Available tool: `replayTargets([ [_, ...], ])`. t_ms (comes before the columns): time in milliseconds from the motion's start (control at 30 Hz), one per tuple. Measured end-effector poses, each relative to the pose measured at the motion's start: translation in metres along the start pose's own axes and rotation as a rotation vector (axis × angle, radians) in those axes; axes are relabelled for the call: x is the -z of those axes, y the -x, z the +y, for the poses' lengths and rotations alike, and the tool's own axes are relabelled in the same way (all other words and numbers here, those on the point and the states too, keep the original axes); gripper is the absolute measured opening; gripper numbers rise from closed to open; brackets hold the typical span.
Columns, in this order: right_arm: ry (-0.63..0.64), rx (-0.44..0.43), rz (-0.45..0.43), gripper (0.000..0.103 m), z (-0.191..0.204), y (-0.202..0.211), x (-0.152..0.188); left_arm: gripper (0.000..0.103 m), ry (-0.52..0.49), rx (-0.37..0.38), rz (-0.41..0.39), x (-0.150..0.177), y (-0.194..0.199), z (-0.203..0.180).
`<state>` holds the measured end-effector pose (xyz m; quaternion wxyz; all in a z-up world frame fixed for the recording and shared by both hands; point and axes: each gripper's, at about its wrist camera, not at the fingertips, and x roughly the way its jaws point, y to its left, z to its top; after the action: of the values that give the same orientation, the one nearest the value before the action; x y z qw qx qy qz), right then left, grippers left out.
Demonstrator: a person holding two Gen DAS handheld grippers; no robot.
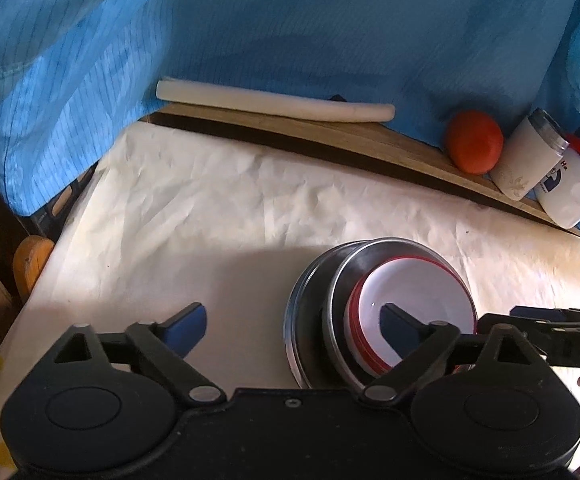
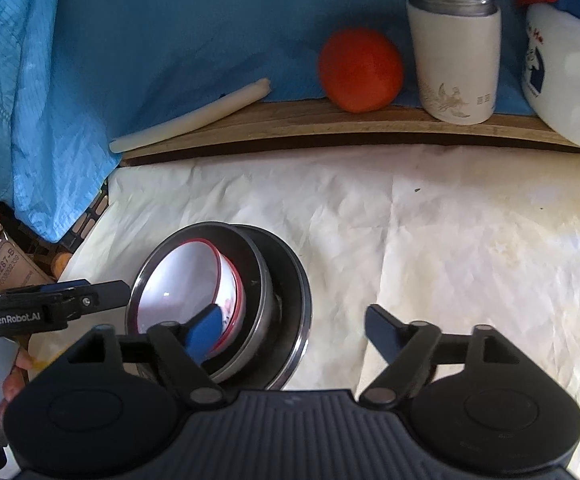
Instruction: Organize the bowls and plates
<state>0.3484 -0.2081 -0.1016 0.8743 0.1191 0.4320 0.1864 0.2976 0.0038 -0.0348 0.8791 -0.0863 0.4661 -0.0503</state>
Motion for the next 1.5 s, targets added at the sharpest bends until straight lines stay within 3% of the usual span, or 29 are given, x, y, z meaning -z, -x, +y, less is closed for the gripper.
replayTargets([
  [33,0.000,0.002,-0.008,0.087,0.000,0.002,0.001,0.097,0.000,0.000,-0.009,0.001,0.001,0.000],
  [67,-0.017,0.062,0.027,0.088,0.001,0.003,0.002,0.098,-0.001,0.002,-0.022,0.002,0.003,-0.001],
  [300,0.018,0.044,-0.062,0.102,0.005,0.025,0.004,0.102,-0.001,0.000,-0.119,0.008,0.021,-0.008],
  [700,0.078,0.016,-0.195,0.103,-0.004,0.070,0.021,0.102,0.027,-0.050,-0.260,0.042,0.060,-0.036],
  [1500,0.116,-0.013,-0.282,0.103,-0.005,0.136,0.099,0.102,0.037,-0.112,-0.311,0.133,0.121,-0.070],
])
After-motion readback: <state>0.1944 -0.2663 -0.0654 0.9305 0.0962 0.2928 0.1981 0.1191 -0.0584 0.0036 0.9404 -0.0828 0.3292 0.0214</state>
